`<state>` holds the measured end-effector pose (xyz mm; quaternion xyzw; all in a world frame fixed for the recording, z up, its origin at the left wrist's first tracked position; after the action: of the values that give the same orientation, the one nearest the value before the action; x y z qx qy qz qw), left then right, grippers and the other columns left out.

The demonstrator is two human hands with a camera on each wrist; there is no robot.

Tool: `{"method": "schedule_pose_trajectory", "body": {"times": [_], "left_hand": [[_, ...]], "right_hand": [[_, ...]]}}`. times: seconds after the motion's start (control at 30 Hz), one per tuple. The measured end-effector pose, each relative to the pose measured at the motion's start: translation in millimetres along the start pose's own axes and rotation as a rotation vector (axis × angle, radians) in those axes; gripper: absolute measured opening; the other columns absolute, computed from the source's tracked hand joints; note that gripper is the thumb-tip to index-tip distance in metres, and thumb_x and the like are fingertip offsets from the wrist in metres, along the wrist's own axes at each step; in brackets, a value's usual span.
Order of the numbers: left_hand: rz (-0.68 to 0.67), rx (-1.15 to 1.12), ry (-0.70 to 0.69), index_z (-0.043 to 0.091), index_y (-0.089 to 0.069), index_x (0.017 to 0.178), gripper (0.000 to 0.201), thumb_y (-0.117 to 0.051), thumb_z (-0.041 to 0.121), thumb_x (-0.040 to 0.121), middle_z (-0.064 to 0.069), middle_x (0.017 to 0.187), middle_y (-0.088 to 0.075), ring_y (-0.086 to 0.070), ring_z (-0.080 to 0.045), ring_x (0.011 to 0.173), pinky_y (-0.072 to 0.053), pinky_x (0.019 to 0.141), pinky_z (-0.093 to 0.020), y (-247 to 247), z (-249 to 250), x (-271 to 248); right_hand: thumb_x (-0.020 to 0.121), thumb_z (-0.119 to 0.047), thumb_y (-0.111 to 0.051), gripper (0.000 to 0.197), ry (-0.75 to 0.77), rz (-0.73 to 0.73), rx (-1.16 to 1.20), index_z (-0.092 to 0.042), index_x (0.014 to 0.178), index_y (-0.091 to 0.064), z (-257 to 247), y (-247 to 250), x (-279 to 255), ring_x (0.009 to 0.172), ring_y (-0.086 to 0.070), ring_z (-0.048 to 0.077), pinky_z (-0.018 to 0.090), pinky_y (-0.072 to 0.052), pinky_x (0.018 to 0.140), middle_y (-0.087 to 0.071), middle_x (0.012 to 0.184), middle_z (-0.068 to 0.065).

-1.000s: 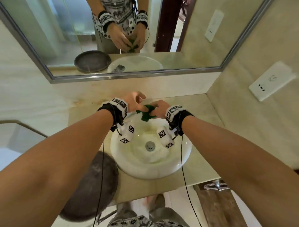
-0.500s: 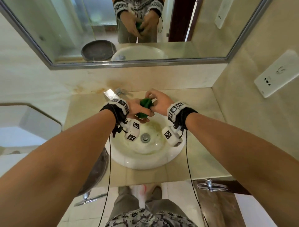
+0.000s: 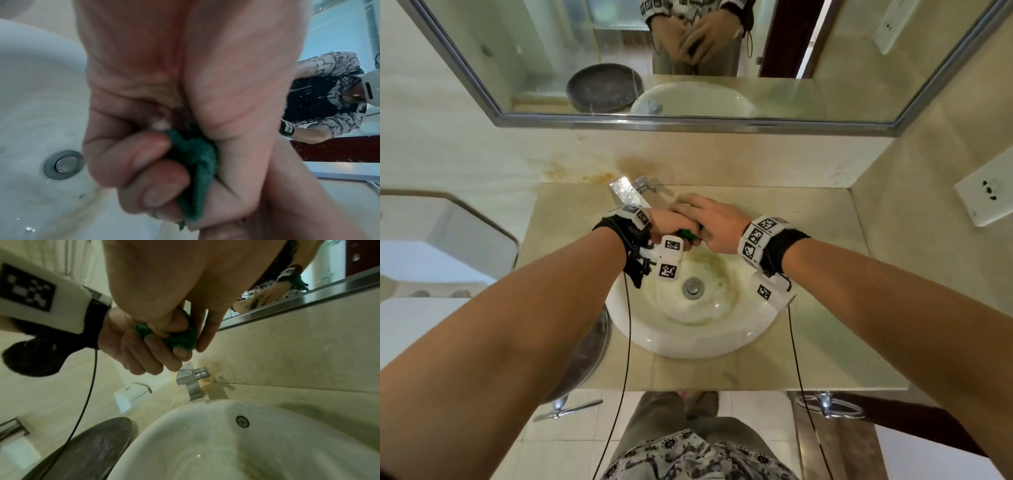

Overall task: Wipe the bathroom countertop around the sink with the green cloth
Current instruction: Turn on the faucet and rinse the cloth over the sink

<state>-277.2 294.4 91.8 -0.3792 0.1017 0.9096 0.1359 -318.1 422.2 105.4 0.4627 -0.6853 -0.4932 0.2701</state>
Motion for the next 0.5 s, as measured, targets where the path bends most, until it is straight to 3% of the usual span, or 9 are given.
{"method": "schedule_pose_trajectory", "body": {"times": [0.07, 0.13, 0.23, 0.3, 0.37, 0.43, 0.5], "left_hand": [[-0.04, -0.009, 0.037, 0.01, -0.057, 0.071, 0.016, -0.061, 0.017, 0.084, -0.001, 0.061, -0.055, -0.047, -0.009, 0.045, -0.034, 0.05, -0.022, 4.8, -4.7, 6.1], [-0.079, -0.037, 0.062, 0.011, -0.051, 0.067, 0.026, -0.054, 0.011, 0.093, 0.002, 0.052, -0.049, -0.043, -0.008, 0.043, -0.035, 0.046, -0.02, 6.8, -7.7, 10.3], [-0.11, 0.022, 0.073, 0.01, -0.052, 0.074, 0.02, -0.055, 0.011, 0.094, 0.004, 0.052, -0.046, -0.038, -0.011, 0.048, -0.031, 0.051, -0.022, 9.9, -9.2, 14.6], [-0.145, 0.098, 0.092, 0.013, -0.052, 0.072, 0.02, -0.065, 0.019, 0.085, 0.004, 0.054, -0.043, -0.031, -0.013, 0.053, -0.023, 0.055, -0.026, 13.2, -9.3, 17.2], [-0.123, 0.12, 0.088, 0.014, -0.051, 0.07, 0.023, -0.073, 0.018, 0.074, 0.001, 0.058, -0.041, -0.029, -0.014, 0.055, -0.023, 0.056, -0.026, 14.6, -6.0, 17.5], [-0.081, 0.111, 0.07, 0.011, -0.051, 0.069, 0.024, -0.07, 0.003, 0.081, 0.0, 0.057, -0.04, -0.031, -0.011, 0.051, -0.026, 0.051, -0.021, 15.1, -2.0, 21.1], [-0.056, 0.173, 0.091, 0.011, -0.052, 0.066, 0.027, -0.065, 0.0, 0.086, 0.0, 0.055, -0.045, -0.034, -0.009, 0.045, -0.026, 0.045, -0.018, 15.0, 0.0, 26.9]], "right_hand": [[0.077, -0.004, -0.059, 0.082, 0.039, -0.088, -0.097, -0.02, 0.15, -0.025, 2.0, -1.4, 5.9, 0.126, -0.045, 0.028, 0.035, -0.05, 0.084, -0.027, 0.153, 0.002], [0.071, -0.005, -0.067, 0.089, 0.059, -0.115, -0.207, -0.017, 0.149, -0.026, 2.7, -1.2, 10.9, 0.121, -0.046, 0.028, 0.033, -0.048, 0.081, -0.031, 0.149, 0.005], [0.071, -0.013, -0.073, 0.076, 0.081, -0.035, -0.333, -0.013, 0.14, -0.041, 1.1, -5.3, 18.3, 0.107, -0.053, 0.027, 0.035, -0.05, 0.084, -0.048, 0.131, 0.008], [0.069, -0.018, -0.077, 0.068, 0.096, 0.026, -0.398, -0.011, 0.131, -0.05, 0.8, -9.8, 21.9, 0.096, -0.057, 0.025, 0.031, -0.049, 0.073, -0.054, 0.117, 0.008], [0.066, -0.021, -0.078, 0.065, 0.094, 0.058, -0.448, -0.009, 0.125, -0.054, 0.1, -10.8, 23.1, 0.09, -0.059, 0.022, 0.026, -0.041, 0.059, -0.056, 0.111, 0.008], [0.063, -0.021, -0.079, 0.063, 0.088, 0.076, -0.481, -0.007, 0.12, -0.057, 1.4, -11.3, 23.5, 0.084, -0.061, 0.022, 0.023, -0.03, 0.052, -0.059, 0.107, 0.008], [0.061, -0.019, -0.081, 0.052, 0.076, 0.066, -0.49, -0.006, 0.108, -0.062, 5.3, -14.1, 27.5, 0.075, -0.062, 0.022, 0.022, -0.026, 0.047, -0.061, 0.096, 0.009]]}}
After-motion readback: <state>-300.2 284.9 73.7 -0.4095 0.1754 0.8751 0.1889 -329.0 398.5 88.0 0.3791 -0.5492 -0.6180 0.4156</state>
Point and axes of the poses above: each hand's wrist, its own x-axis towards the middle knuckle, its own y-axis out of the back of the hand, z = x × y, the point moved 2 cm from there along x, towards the middle knuckle
